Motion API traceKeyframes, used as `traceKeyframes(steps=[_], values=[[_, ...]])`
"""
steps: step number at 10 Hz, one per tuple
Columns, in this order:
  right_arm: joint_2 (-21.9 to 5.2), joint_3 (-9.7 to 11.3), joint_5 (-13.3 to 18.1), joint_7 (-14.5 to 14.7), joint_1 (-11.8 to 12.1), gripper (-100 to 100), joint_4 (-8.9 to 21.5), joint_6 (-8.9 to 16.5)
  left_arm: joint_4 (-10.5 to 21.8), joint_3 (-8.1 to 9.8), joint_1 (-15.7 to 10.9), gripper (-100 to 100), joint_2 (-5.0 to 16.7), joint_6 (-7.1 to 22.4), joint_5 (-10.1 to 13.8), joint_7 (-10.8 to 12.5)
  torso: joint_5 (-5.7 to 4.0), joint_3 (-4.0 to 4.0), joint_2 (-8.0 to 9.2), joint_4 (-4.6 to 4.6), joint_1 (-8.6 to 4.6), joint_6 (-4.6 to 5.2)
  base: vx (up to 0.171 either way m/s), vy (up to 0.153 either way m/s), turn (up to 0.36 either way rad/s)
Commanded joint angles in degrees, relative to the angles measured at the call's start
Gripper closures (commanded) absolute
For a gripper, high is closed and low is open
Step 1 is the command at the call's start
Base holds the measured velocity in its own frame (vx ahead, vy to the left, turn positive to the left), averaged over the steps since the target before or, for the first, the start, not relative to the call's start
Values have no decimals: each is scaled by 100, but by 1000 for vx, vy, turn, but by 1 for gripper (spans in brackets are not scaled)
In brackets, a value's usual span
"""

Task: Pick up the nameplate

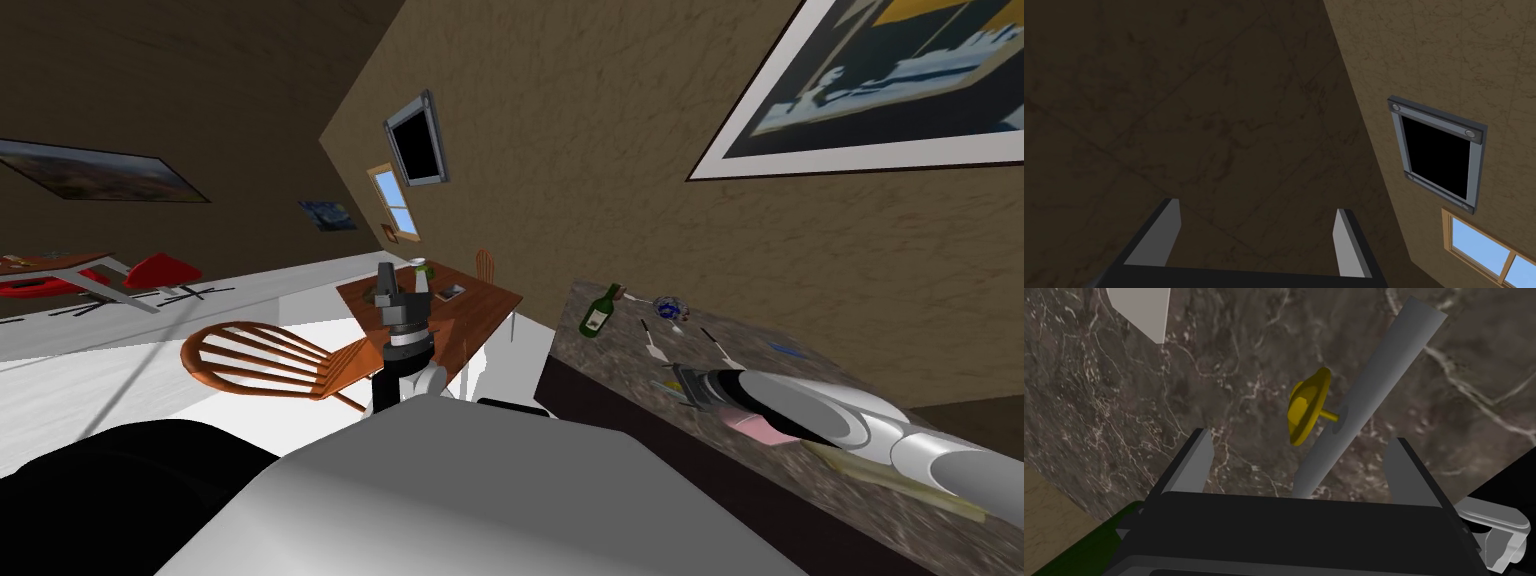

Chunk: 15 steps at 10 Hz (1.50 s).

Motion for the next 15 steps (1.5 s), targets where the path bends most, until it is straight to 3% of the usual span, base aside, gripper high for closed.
traceKeyframes(steps=[1, 8, 9, 10, 14, 15], values=[[61, 14, 213, -262, -3, -100, -80, -4, 0, 0, 0, 0, 0, 0, 0, 0, 0, 0, 0, 0, 0, 0, -33, -51, 55], [237, 68, 1046, -1256, -2, -100, -472, -24, 0, 0, 0, 0, 0, 0, 0, 0, 1, 0, 0, 0, 7, 1, -24, -47, 45], [212, 60, 965, -1145, 13, -100, -447, -14, 0, 0, 0, 0, 0, 0, 0, 0, 1, 1, 1, 0, 5, 1, -11, -19, 15], [216, 62, 983, -1186, 14, 100, -456, -13, 0, 0, 0, 0, 0, 0, 0, 0, 2, -1, -2, 0, 11, 2, 0, 0, 0], [215, 61, 979, -1186, 15, 100, -453, -15, 0, 0, 0, 0, 0, 0, 0, 0, 3, -5, -8, -2, 18, -1, 0, 0, 0], [215, 61, 980, -1185, 14, 0, -453, -15, 0, 0, 0, 0, 0, 0, 0, 0, 3, -5, -8, -2, 19, 0, 0, 0, 0]])
